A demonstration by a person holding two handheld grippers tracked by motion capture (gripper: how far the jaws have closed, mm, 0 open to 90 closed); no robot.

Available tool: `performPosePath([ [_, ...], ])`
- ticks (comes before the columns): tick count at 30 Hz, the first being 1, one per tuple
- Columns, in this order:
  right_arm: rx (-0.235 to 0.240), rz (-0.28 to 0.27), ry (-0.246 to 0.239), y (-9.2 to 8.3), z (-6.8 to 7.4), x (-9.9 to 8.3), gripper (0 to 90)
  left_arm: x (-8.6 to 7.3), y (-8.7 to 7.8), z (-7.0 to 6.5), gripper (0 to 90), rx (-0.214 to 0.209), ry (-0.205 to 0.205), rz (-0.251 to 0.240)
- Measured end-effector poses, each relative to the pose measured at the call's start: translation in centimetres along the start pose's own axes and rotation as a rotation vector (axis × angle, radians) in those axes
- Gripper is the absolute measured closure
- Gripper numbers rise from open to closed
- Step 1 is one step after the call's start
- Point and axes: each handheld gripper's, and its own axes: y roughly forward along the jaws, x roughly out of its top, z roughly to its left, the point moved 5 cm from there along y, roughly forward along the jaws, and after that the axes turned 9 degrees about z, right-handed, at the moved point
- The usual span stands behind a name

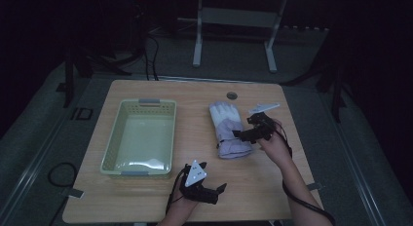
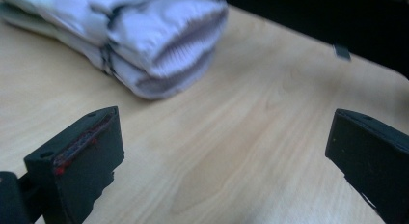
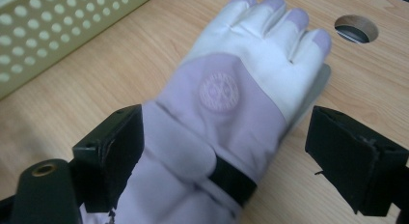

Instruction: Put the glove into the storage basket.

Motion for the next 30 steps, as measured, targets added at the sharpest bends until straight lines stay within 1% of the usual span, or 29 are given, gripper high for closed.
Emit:
performPosePath([
  [1, -0.007, 0.001, -0.009, -0.3, -0.2, -0.3, 13.6, 0.1, 0.2, 0.1, 0.2, 0.003, -0.005, 0.036],
  [2, -0.007, -0.001, -0.019, -0.5, -0.4, -0.7, 13.6, 0.2, 0.2, 0.2, 0.2, 0.003, 0.002, 0.061],
  [4, 0.000, -0.014, -0.033, -1.2, -0.8, -1.3, 13.6, 0.4, 0.1, 0.3, 0.2, 0.021, -0.007, 0.077],
  [5, 0.001, -0.024, -0.039, -1.5, -1.0, -1.7, 13.6, 0.5, 0.0, 0.3, 0.2, 0.020, -0.019, 0.075],
  [6, 0.000, -0.037, -0.045, -1.9, -1.1, -2.0, 13.7, 0.6, -0.1, 0.2, 0.2, 0.011, -0.030, 0.073],
  [7, -0.006, -0.055, -0.051, -2.2, -1.3, -2.2, 13.6, 0.8, -0.2, 0.2, 0.2, 0.009, -0.033, 0.072],
  [8, 0.002, -0.067, -0.058, -2.5, -1.4, -2.5, 12.9, 1.0, -0.4, 0.1, 0.2, 0.018, -0.034, 0.083],
  [9, 0.014, -0.068, -0.063, -2.7, -1.4, -2.8, 12.3, 1.3, -0.5, 0.1, 0.2, 0.014, -0.039, 0.096],
  [10, 0.007, -0.070, -0.072, -2.8, -1.5, -3.0, 12.3, 1.7, -0.6, 0.0, 0.2, -0.001, -0.053, 0.099],
  [11, -0.010, -0.066, -0.078, -2.8, -1.7, -3.2, 12.3, 2.2, -0.9, 0.1, 0.2, 0.008, -0.061, 0.092],
  [12, -0.010, -0.066, -0.078, -2.8, -1.7, -3.2, 12.3, 2.2, -0.9, 0.1, 0.2, 0.008, -0.061, 0.092],
  [13, -0.004, -0.052, -0.069, -2.8, -1.8, -3.5, 12.3, 3.1, -1.3, 0.2, 0.2, 0.009, -0.059, 0.053],
  [14, 0.011, -0.030, -0.044, -2.8, -2.0, -3.8, 12.3, 3.5, -1.4, 0.2, 0.2, 0.009, -0.058, 0.040],
  [15, 0.012, -0.043, -0.037, -2.8, -2.2, -3.9, 12.3, 4.7, -1.7, 0.5, 0.2, 0.002, -0.057, 0.024],
  [16, 0.012, -0.043, -0.037, -2.8, -2.2, -3.9, 12.3, 4.7, -1.7, 0.5, 0.2, 0.002, -0.057, 0.024],
  [17, 0.017, -0.046, -0.032, -2.8, -2.2, -3.9, 12.3, 5.7, -1.8, 0.9, 0.2, -0.017, -0.065, 0.009],
  [18, 0.034, -0.046, -0.014, -2.7, -2.3, -3.9, 12.2, 6.2, -1.7, 1.1, 0.2, -0.018, -0.071, 0.003],
  [19, 0.049, -0.047, -0.007, -2.6, -2.3, -3.8, 12.1, 6.9, -1.7, 1.6, 0.2, -0.010, -0.073, 0.000],
  [20, 0.074, -0.041, 0.002, -2.4, -2.2, -3.7, 10.9, 7.6, -1.7, 2.0, 0.2, -0.006, -0.079, -0.007],
  [21, 0.060, -0.039, 0.009, -2.0, -1.9, -3.3, 10.6, 8.3, -1.7, 2.5, 0.2, -0.010, -0.085, -0.013],
  [22, 0.060, -0.039, 0.009, -2.0, -1.9, -3.3, 10.6, 8.9, -1.6, 2.9, 0.2, -0.008, -0.091, -0.013],
  [23, 0.063, -0.055, 0.004, -1.9, -1.5, -2.6, 10.5, 10.2, -1.3, 3.8, 0.2, 0.015, -0.089, -0.006],
  [24, 0.063, -0.055, 0.004, -1.9, -1.5, -2.6, 10.5, 10.2, -1.3, 3.8, 0.3, 0.015, -0.089, -0.006],
  [25, 0.066, -0.069, 0.012, -1.6, -1.5, -1.9, 10.6, 11.5, -0.7, 4.8, 0.7, 0.049, -0.074, 0.002],
  [26, 0.066, -0.069, 0.012, -1.6, -1.5, -1.9, 10.6, 11.5, -0.7, 4.8, 5.1, 0.049, -0.074, 0.002],
  [27, 0.065, -0.069, 0.010, -1.5, -1.5, -1.6, 10.8, 12.2, -0.4, 5.3, 5.1, 0.075, -0.057, 0.002],
  [28, 0.059, -0.060, 0.011, -1.3, -1.7, -1.2, 16.8, 12.6, -0.2, 5.6, 13.6, 0.085, -0.049, 0.000],
  [29, 0.048, -0.057, 0.015, -1.2, -2.0, -1.0, 22.6, 13.1, 0.4, 6.3, 14.5, 0.112, -0.043, 0.008],
  [30, 0.015, -0.046, 0.017, -1.0, -2.4, -0.7, 33.5, 13.5, 0.8, 6.8, 14.7, 0.116, -0.056, 0.022],
])
